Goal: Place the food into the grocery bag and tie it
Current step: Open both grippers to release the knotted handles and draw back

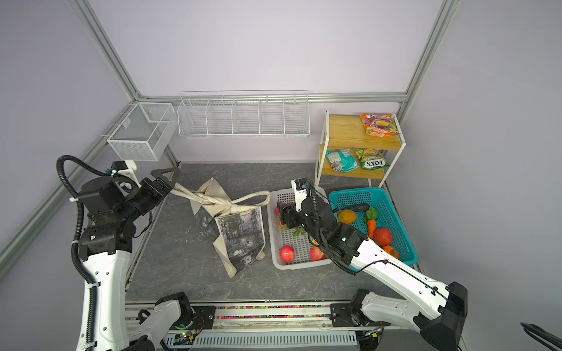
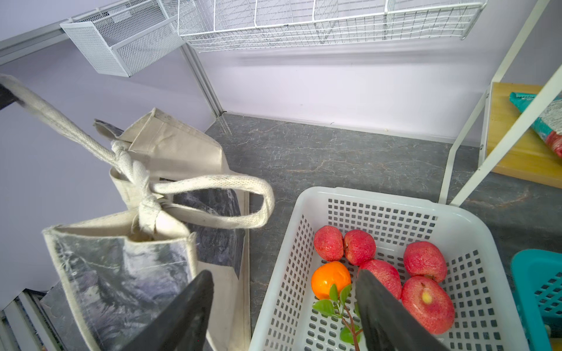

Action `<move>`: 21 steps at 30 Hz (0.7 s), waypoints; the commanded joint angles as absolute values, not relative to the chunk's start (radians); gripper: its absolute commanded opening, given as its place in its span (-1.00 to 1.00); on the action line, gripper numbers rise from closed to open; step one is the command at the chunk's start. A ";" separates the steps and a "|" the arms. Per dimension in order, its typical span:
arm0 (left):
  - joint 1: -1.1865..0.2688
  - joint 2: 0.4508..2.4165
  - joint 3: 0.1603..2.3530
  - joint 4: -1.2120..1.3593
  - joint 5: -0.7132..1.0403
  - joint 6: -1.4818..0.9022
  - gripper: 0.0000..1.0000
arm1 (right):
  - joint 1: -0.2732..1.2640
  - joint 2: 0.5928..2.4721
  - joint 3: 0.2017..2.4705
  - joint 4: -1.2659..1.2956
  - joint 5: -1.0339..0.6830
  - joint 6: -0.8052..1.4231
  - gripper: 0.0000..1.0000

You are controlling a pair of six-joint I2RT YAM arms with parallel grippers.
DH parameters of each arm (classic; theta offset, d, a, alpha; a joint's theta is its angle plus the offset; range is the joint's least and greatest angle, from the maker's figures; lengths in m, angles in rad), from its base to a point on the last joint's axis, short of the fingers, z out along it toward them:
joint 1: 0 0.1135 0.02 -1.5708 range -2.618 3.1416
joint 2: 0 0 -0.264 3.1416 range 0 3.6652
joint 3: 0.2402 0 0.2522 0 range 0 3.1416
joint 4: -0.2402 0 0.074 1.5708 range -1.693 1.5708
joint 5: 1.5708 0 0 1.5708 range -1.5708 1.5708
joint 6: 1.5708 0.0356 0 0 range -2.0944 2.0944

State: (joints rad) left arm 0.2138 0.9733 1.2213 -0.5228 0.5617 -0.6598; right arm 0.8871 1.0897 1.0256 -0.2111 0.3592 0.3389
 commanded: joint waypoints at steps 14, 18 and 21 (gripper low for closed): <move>0.215 1.041 1.196 -0.665 0.552 -0.632 0.80 | 0.893 1.129 1.053 -0.212 0.373 0.314 0.59; 0.215 1.018 1.136 -0.664 0.606 -0.656 0.82 | 0.893 1.127 1.051 -0.213 0.376 0.313 0.61; 0.214 0.976 1.118 -0.681 0.631 -0.653 0.93 | 0.892 1.121 1.049 -0.216 0.379 0.311 0.62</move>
State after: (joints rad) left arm 0.2138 1.0203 1.1278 -0.6418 0.5919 -0.6521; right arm 0.8871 1.1267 1.0290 -0.2169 0.3630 0.3317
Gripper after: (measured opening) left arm 0.940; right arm 0.808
